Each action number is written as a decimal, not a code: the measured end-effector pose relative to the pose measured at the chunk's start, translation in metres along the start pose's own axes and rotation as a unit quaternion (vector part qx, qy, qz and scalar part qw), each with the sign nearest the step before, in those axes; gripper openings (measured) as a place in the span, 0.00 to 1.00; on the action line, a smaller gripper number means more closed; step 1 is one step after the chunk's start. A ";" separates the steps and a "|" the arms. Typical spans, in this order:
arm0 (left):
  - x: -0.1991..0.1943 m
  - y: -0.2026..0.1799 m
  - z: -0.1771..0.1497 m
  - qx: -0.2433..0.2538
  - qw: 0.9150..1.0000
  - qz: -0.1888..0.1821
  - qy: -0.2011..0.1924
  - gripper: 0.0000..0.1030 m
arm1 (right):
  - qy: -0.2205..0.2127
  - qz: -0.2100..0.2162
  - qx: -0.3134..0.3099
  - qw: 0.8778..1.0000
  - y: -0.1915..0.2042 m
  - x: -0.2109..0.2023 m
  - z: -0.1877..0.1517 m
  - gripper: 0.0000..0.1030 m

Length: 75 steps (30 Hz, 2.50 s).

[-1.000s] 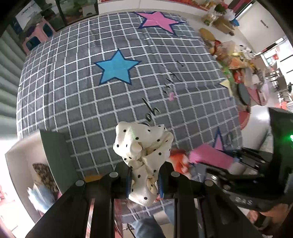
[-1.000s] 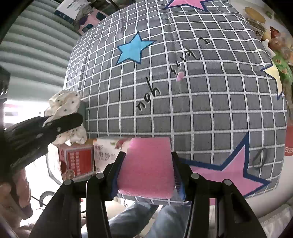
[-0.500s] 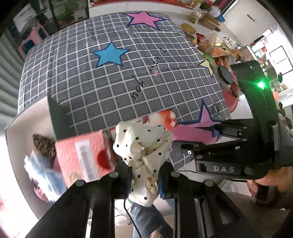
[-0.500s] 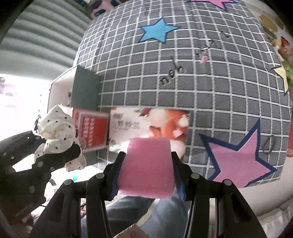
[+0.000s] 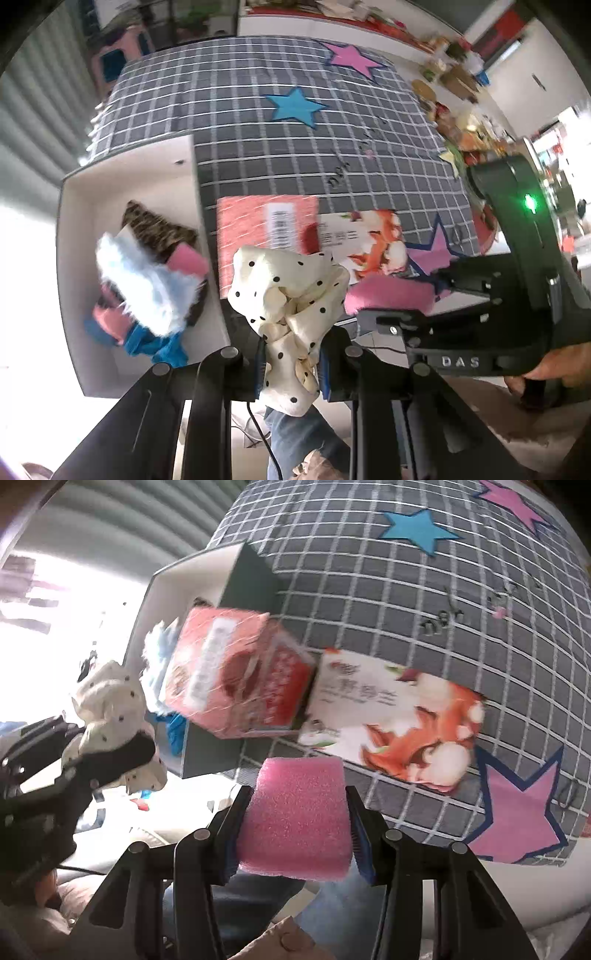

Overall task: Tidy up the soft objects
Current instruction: 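Carry the scrunchie and pink foam block over the white box with both tools, then hold the scrunchie and foam block above the box with both tools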

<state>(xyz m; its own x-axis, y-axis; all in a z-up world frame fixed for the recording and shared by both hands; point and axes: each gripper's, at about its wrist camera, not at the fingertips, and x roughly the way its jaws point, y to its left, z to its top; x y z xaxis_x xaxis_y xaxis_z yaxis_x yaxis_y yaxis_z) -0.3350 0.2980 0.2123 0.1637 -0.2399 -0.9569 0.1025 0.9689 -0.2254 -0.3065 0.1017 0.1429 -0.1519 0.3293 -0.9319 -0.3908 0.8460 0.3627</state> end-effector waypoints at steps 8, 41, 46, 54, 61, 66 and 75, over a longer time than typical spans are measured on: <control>-0.008 0.040 -0.021 -0.051 0.999 0.015 -0.012 0.23 | 0.024 -0.001 -0.053 0.998 0.044 0.017 0.003 0.49; -0.021 0.140 -0.044 -0.175 0.981 0.067 -0.044 0.23 | -0.016 -0.025 -0.171 0.985 0.162 0.006 0.063 0.49; -0.021 0.143 -0.039 -0.178 0.980 0.074 -0.047 0.23 | -0.028 -0.033 -0.179 0.983 0.166 0.001 0.074 0.49; -0.022 0.149 -0.032 -0.190 0.977 0.085 -0.049 0.23 | -0.043 -0.033 -0.176 0.983 0.170 -0.008 0.090 0.49; -0.021 0.150 -0.028 -0.194 0.976 0.089 -0.050 0.23 | -0.046 -0.034 -0.180 0.982 0.172 -0.008 0.097 0.49; -0.019 0.150 -0.027 -0.196 0.975 0.089 -0.049 0.24 | -0.043 -0.034 -0.184 0.981 0.172 -0.008 0.100 0.49; -0.014 0.150 -0.022 -0.200 0.975 0.090 -0.044 0.24 | -0.040 -0.034 -0.184 0.982 0.173 -0.005 0.105 0.49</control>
<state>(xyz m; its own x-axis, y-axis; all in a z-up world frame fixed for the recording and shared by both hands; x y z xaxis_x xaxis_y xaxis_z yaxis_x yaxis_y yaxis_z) -0.3434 0.4477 0.1885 0.2284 -0.0507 -0.9723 -0.3238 0.9379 -0.1249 -0.2776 0.2906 0.2100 -0.0493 0.3219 -0.9455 -0.7012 0.6630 0.2623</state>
